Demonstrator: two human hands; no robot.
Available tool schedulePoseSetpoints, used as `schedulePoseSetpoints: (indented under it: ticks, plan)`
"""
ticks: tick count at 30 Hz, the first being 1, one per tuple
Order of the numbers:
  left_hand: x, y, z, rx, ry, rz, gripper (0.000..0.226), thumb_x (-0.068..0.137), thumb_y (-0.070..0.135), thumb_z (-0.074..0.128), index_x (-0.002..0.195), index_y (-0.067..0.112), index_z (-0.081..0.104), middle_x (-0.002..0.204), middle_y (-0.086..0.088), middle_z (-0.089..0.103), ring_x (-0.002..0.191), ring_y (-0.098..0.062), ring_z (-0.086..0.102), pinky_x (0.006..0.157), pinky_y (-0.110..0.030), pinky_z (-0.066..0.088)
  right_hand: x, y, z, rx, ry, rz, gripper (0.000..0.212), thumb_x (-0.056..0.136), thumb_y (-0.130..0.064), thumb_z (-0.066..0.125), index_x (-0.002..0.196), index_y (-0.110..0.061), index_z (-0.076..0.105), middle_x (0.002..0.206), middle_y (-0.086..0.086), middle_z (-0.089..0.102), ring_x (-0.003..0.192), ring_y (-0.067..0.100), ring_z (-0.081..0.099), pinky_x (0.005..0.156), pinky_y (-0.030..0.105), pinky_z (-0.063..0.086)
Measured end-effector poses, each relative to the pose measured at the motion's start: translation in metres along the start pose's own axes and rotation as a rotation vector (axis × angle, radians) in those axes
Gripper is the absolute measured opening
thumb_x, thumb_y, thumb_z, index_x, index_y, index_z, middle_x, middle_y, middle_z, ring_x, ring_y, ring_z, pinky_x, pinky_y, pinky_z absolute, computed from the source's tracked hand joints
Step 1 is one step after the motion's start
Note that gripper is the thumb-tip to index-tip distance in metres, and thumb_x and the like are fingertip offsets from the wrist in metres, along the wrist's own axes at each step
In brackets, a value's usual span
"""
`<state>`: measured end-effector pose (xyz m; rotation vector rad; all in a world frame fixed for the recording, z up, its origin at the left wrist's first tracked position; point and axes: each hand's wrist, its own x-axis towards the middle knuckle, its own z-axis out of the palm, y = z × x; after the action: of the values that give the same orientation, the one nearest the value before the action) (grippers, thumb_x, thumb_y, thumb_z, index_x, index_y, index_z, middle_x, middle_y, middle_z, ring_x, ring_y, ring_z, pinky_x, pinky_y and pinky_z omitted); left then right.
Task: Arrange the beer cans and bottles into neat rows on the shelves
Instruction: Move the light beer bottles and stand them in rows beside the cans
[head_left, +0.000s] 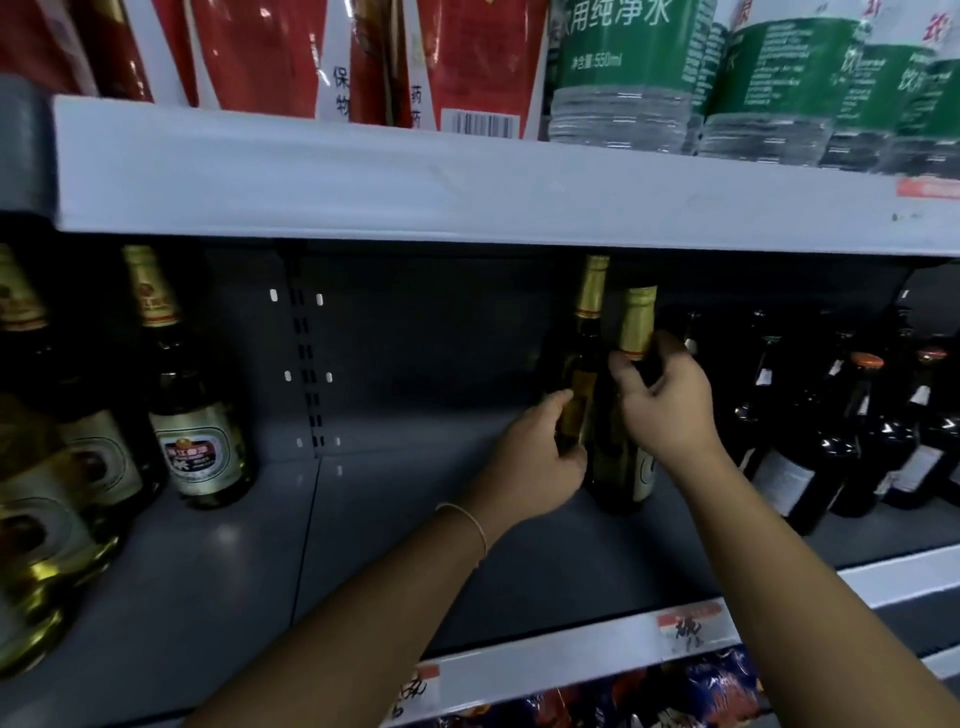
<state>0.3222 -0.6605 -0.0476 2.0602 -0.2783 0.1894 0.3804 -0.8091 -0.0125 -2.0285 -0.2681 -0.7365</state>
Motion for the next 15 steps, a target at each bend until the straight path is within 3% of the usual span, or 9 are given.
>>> schedulePoseSetpoints:
  ticks: [3, 6, 8, 10, 12, 15]
  plan:
    - [-0.011, 0.001, -0.013, -0.024, 0.014, 0.019, 0.055, 0.086, 0.025, 0.065, 0.137, 0.03, 0.044, 0.136, -0.002, 0.055, 0.124, -0.018, 0.053, 0.102, -0.027, 0.043, -0.022, -0.016, 0.015, -0.017, 0.006, -0.092, 0.024, 0.09, -0.035, 0.063, 0.102, -0.014, 0.062, 0.087, 0.01, 0.065, 0.076, 0.022, 0.06, 0.069, 0.038, 0.051]
    - [-0.026, -0.006, -0.029, -0.033, 0.022, 0.028, 0.052, 0.073, 0.042, 0.072, 0.119, 0.037, 0.049, 0.12, 0.008, 0.063, 0.109, -0.011, 0.062, 0.092, -0.042, 0.054, -0.038, -0.042, 0.028, 0.048, -0.021, -0.09, 0.023, 0.089, -0.038, 0.065, 0.095, -0.016, 0.061, 0.074, 0.007, 0.057, 0.06, 0.011, 0.045, 0.06, 0.028, 0.04]
    - [-0.038, -0.012, -0.044, -0.052, 0.063, -0.001, 0.06, 0.066, 0.051, 0.076, 0.118, 0.04, 0.048, 0.116, 0.01, 0.063, 0.104, -0.008, 0.063, 0.086, -0.042, 0.057, -0.049, -0.066, 0.037, 0.14, -0.022, -0.06, 0.023, 0.087, -0.038, 0.069, 0.091, -0.016, 0.062, 0.063, -0.002, 0.054, 0.049, 0.004, 0.042, 0.055, 0.024, 0.04]
    - [-0.055, -0.015, -0.059, -0.026, 0.136, -0.02, 0.064, 0.06, 0.056, 0.078, 0.114, 0.04, 0.047, 0.112, 0.011, 0.061, 0.1, -0.006, 0.063, 0.082, -0.04, 0.058, -0.059, -0.092, 0.048, 0.219, -0.024, -0.025, 0.021, 0.084, -0.037, 0.073, 0.089, -0.018, 0.065, 0.055, -0.012, 0.055, 0.046, 0.005, 0.051, 0.052, 0.022, 0.043]
    - [-0.073, -0.018, -0.074, -0.002, 0.221, -0.033, 0.065, 0.057, 0.057, 0.079, 0.11, 0.038, 0.046, 0.109, 0.011, 0.057, 0.097, -0.007, 0.062, 0.079, -0.038, 0.058, -0.068, -0.117, 0.06, 0.273, -0.056, -0.008, 0.02, 0.082, -0.037, 0.076, 0.088, -0.021, 0.067, 0.064, -0.011, 0.065, 0.061, 0.003, 0.063, 0.06, 0.025, 0.053]
    - [-0.098, -0.024, -0.101, 0.039, 0.32, -0.074, 0.066, 0.055, 0.055, 0.082, 0.107, 0.037, 0.044, 0.106, 0.013, 0.049, 0.095, -0.002, 0.055, 0.072, -0.026, 0.053, -0.083, -0.147, 0.08, 0.289, -0.095, 0.033, 0.028, 0.075, -0.042, 0.08, 0.087, -0.021, 0.068, 0.076, -0.005, 0.071, 0.073, 0.007, 0.068, 0.069, 0.032, 0.059]
